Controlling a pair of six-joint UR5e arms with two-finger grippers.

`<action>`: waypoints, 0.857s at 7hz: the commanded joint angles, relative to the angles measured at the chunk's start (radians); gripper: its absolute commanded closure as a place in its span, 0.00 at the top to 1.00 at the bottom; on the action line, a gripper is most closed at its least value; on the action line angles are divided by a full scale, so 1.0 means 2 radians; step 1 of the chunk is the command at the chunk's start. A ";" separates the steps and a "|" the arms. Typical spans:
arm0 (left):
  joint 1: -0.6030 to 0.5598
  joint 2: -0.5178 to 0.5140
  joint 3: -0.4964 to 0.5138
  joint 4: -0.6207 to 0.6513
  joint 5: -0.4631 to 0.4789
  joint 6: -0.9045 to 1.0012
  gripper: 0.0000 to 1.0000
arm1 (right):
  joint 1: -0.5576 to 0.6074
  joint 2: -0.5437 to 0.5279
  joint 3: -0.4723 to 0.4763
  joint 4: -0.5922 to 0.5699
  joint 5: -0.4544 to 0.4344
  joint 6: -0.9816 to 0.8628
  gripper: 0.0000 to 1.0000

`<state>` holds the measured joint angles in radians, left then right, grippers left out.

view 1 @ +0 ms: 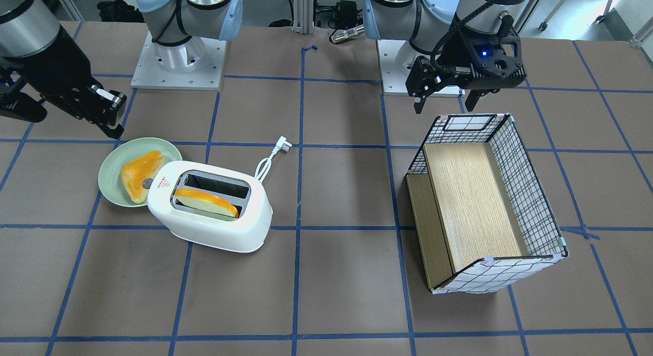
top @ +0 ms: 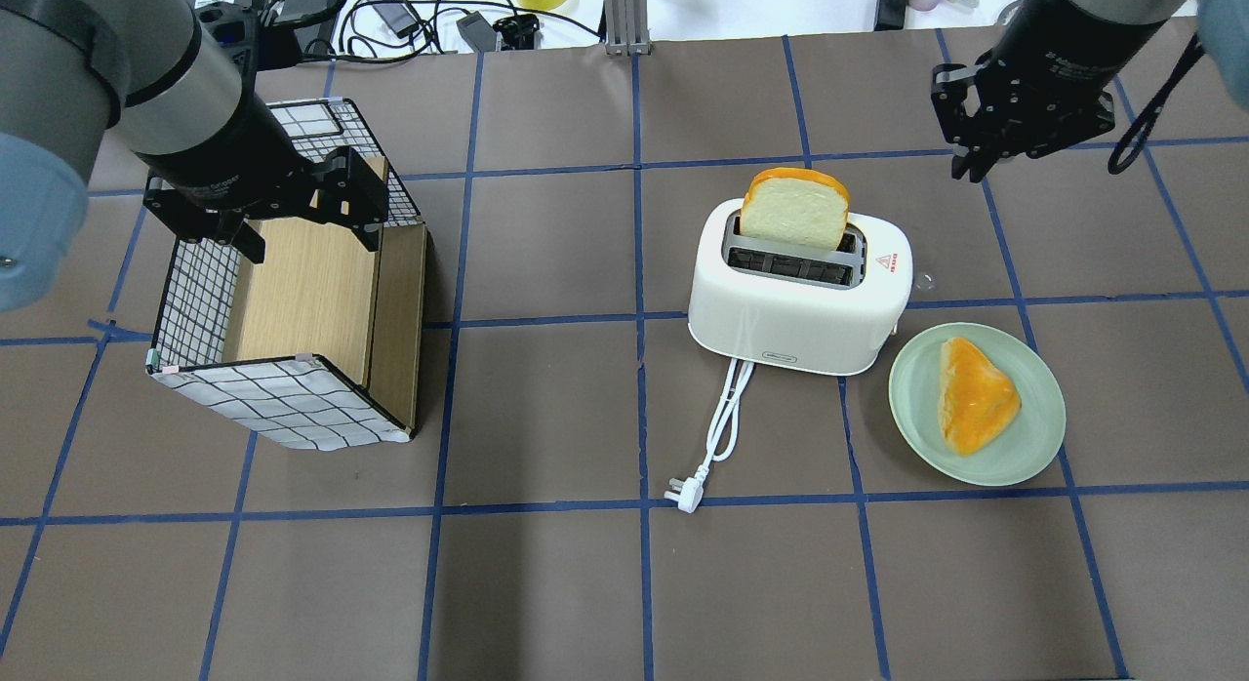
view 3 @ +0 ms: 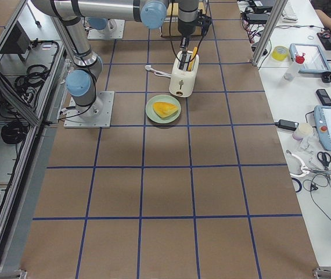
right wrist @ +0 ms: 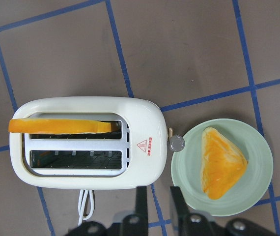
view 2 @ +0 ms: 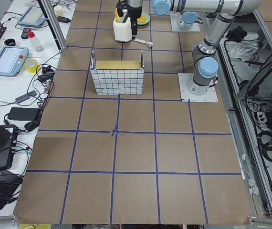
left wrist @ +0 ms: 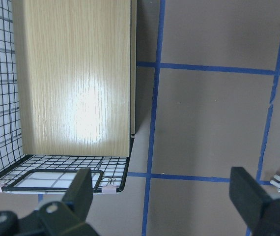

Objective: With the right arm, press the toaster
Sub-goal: 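Lift the right gripper off the lever and back away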

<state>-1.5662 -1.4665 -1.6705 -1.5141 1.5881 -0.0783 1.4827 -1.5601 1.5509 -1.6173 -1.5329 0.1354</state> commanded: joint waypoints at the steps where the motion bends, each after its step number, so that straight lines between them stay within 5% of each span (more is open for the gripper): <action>1: 0.000 0.000 0.000 0.000 0.001 0.000 1.00 | 0.014 0.001 -0.002 -0.007 -0.010 0.010 1.00; 6: 0.000 0.000 0.000 0.000 0.001 0.000 1.00 | 0.055 0.027 -0.031 -0.011 -0.009 0.037 1.00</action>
<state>-1.5662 -1.4665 -1.6705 -1.5140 1.5891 -0.0782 1.5846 -1.5187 1.5086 -1.6449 -1.5524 0.2291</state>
